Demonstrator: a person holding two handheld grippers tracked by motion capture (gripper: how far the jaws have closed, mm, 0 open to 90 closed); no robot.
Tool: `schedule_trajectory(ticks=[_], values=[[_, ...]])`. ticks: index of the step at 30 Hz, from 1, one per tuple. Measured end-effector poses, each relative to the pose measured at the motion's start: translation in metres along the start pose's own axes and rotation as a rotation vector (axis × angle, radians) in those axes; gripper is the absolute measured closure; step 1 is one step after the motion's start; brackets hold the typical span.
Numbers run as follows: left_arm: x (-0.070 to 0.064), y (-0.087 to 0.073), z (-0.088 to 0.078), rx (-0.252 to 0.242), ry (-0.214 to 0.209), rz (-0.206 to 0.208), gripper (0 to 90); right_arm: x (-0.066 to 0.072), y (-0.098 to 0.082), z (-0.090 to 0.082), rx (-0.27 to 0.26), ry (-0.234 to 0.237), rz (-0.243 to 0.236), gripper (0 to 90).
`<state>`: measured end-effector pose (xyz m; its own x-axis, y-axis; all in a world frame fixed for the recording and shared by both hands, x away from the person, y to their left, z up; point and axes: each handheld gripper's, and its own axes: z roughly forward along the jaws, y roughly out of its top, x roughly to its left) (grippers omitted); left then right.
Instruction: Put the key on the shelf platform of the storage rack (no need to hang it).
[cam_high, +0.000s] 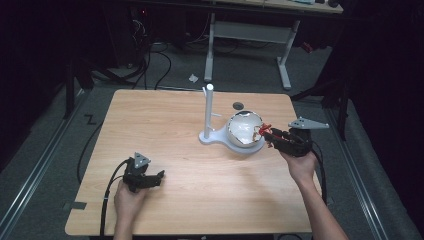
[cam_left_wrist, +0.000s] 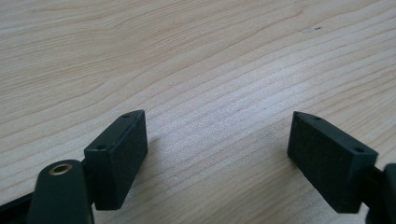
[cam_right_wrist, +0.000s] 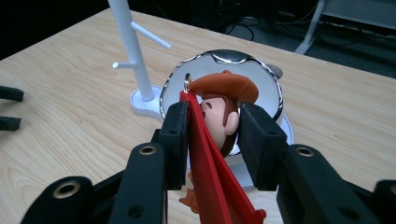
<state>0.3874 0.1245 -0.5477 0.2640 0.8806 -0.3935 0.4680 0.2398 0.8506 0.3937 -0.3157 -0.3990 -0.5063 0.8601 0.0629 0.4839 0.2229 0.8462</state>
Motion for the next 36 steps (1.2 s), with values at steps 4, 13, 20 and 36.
schedule_trajectory(ticks=[4,13,20,36], values=[[0.0,0.0,0.0,0.0,0.0,0.0,20.4,-0.002,0.002,0.004,0.003,-0.005,0.002,64.1],[0.0,0.0,0.0,0.0,0.0,0.0,20.4,-0.006,0.006,0.015,0.019,-0.016,0.009,64.1],[0.0,0.0,0.0,0.0,0.0,0.0,20.4,-0.01,0.005,0.027,0.025,-0.019,0.029,64.1],[0.0,0.0,0.0,0.0,0.0,0.0,20.4,-0.016,0.003,0.05,0.053,-0.03,0.066,64.0]])
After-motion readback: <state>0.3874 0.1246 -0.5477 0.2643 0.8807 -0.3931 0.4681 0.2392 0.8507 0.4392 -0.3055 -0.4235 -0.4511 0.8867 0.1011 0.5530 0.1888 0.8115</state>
